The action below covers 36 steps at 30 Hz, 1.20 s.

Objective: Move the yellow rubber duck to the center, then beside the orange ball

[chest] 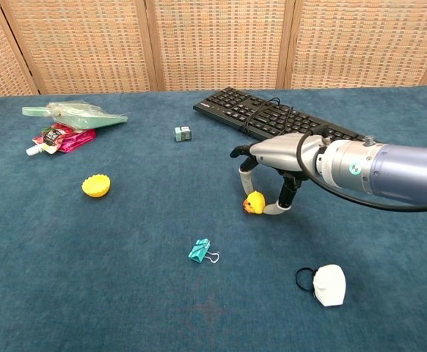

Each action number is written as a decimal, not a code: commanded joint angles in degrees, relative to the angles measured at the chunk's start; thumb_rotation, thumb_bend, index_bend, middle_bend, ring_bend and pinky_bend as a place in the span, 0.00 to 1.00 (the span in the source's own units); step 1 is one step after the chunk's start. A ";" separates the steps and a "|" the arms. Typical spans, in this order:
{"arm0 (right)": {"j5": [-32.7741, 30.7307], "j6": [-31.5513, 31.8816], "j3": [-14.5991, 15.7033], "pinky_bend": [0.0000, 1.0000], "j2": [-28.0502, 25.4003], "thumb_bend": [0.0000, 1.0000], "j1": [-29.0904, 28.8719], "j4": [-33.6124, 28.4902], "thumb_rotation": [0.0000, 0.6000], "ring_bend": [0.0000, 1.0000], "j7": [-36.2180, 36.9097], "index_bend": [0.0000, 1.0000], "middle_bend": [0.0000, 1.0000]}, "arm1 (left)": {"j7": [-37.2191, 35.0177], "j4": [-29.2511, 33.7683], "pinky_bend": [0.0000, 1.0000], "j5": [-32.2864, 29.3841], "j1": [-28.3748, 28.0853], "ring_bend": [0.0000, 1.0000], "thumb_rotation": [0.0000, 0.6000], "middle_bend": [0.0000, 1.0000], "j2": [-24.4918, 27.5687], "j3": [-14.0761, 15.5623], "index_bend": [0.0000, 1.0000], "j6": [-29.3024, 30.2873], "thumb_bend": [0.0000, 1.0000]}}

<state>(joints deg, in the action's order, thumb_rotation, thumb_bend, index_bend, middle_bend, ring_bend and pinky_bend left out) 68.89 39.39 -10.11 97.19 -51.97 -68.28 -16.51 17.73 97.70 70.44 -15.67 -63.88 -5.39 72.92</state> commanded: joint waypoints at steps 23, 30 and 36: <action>7.22 26.25 5.14 0.00 -25.16 0.05 16.90 -22.52 1.00 0.00 0.53 0.00 0.00 | -1.54 -1.74 0.00 3.52 -5.30 0.00 1.00 0.00 2.01 -1.34 0.00 -5.87 0.00; 9.64 43.25 7.30 0.00 -27.67 0.00 30.66 -15.10 1.00 0.00 13.30 0.00 0.00 | -7.91 -4.60 0.00 18.71 -20.75 0.00 1.00 0.00 1.19 -2.61 0.00 -19.96 0.00; 9.37 46.87 7.58 0.00 -26.57 0.00 35.09 -13.33 1.00 0.00 15.37 0.00 0.00 | -11.45 -8.20 0.00 23.44 -29.10 0.00 1.00 0.00 -3.46 -2.86 0.00 -26.55 0.00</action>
<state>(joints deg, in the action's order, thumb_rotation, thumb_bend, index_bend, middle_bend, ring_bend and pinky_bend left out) 78.09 85.45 -2.92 70.54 -17.81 -81.75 -1.55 8.19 91.51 91.85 -41.39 -64.91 -7.85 49.46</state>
